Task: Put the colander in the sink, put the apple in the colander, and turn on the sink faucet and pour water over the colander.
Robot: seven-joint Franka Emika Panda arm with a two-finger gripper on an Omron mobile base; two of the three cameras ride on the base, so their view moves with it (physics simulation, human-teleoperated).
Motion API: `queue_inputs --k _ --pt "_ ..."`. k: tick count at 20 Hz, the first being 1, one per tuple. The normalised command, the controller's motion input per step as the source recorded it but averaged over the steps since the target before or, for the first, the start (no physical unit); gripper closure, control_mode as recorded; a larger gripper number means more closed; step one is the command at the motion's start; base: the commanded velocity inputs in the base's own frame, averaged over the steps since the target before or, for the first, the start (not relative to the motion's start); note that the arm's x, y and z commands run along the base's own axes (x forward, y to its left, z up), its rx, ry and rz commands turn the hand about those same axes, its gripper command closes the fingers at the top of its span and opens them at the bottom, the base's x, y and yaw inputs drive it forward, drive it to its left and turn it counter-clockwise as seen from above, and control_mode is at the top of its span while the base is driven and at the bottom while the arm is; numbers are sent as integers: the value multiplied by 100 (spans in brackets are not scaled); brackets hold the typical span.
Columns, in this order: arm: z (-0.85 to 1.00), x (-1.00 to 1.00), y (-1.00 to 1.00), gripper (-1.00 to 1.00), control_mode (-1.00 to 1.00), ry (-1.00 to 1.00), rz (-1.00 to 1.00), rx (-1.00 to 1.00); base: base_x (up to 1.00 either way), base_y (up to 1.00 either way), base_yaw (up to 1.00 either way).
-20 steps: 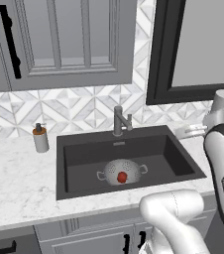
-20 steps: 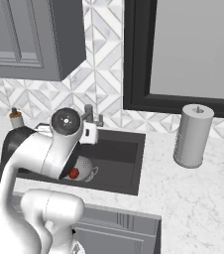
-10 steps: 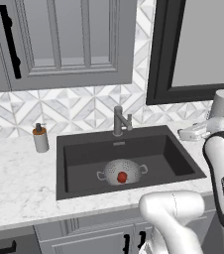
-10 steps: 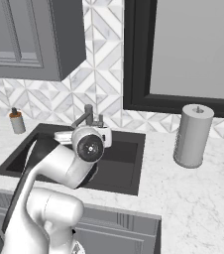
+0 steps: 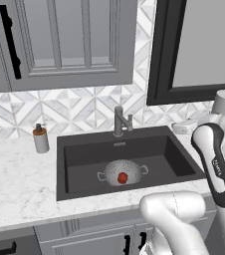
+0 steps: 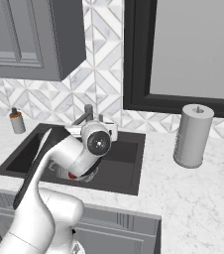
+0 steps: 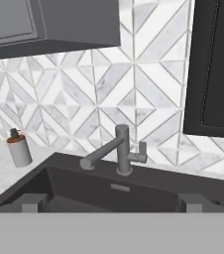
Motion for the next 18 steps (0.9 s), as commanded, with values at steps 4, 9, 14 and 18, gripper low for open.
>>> queue_inputs --k 4,9,14,18 --pt "-13 47 -5 -100 -100 0 0 1 0 0 0" --pt "-37 41 0 -100 -100 -3 0 0 0 0 0" --pt "-47 45 0 -100 -100 -7 0 0 0 0 0" --pt "-45 52 0 -100 -100 -7 0 0 0 0 0"
